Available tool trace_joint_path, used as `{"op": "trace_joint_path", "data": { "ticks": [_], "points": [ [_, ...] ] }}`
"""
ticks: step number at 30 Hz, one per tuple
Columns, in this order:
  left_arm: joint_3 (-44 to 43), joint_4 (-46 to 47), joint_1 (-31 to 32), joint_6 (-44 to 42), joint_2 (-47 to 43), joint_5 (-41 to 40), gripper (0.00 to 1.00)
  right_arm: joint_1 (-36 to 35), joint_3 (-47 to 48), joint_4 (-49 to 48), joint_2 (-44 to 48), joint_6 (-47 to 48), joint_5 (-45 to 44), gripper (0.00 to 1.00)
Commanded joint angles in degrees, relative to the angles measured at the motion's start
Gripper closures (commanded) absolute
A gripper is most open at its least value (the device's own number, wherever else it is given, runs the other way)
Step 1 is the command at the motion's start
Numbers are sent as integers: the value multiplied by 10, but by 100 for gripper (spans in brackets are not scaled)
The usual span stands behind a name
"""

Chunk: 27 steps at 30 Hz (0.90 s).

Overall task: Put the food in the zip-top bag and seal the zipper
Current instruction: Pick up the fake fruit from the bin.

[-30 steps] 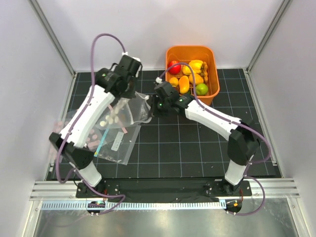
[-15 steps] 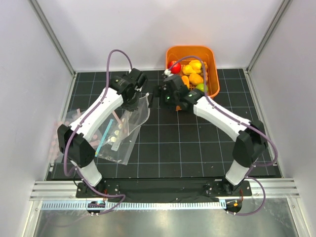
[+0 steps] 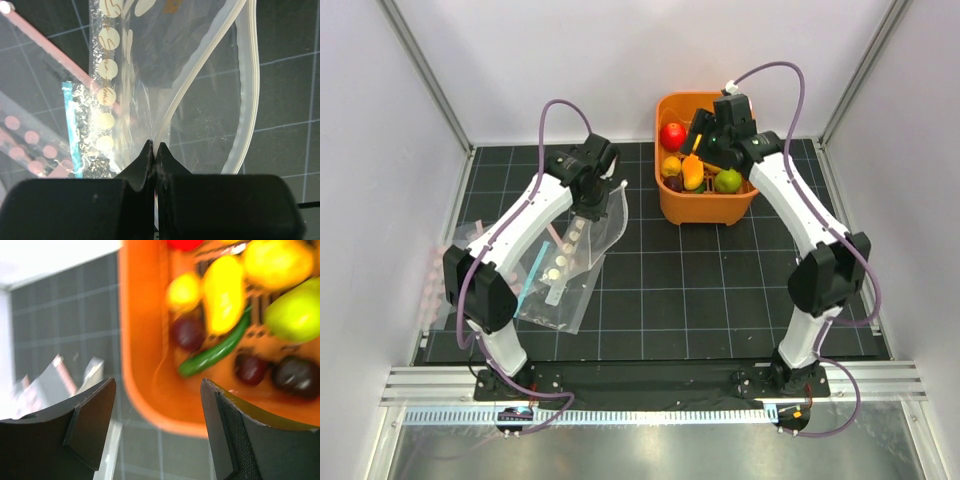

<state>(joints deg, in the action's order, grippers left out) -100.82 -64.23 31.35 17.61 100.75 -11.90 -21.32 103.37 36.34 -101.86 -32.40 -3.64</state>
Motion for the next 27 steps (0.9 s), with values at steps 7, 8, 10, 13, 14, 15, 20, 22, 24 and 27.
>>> {"op": "trace_joint_path", "data": {
  "ticks": [7, 8, 10, 13, 14, 15, 20, 22, 24, 27],
  "points": [
    [13, 35, -2, 12, -38, 43, 100, 24, 176, 69, -178, 29, -110, 25],
    [15, 33, -2, 15, -39, 45, 100, 26, 188, 74, -191, 23, -110, 24],
    [19, 34, -2, 20, -41, 50, 100, 30, 209, 81, -231, 16, -109, 24],
    [34, 42, -2, 28, -47, 54, 100, 30, 252, 92, -279, -5, -115, 20],
    [40, 45, -2, 29, -49, 55, 100, 30, 267, 91, -289, -11, -119, 18],
    [43, 46, -2, 30, -50, 54, 100, 30, 271, 86, -298, -24, -129, 17],
    [43, 43, -2, 30, -50, 46, 100, 30, 288, 43, -360, -56, -164, 8],
    [38, 39, -2, 28, -50, 42, 100, 30, 307, 39, -381, -68, -173, 8],
    [33, 37, -2, 28, -50, 41, 100, 30, 317, 36, -409, -72, -177, 8],
    [29, 32, -2, 26, -51, 38, 100, 31, 318, 16, -422, -62, -174, 19]
  ]
}}
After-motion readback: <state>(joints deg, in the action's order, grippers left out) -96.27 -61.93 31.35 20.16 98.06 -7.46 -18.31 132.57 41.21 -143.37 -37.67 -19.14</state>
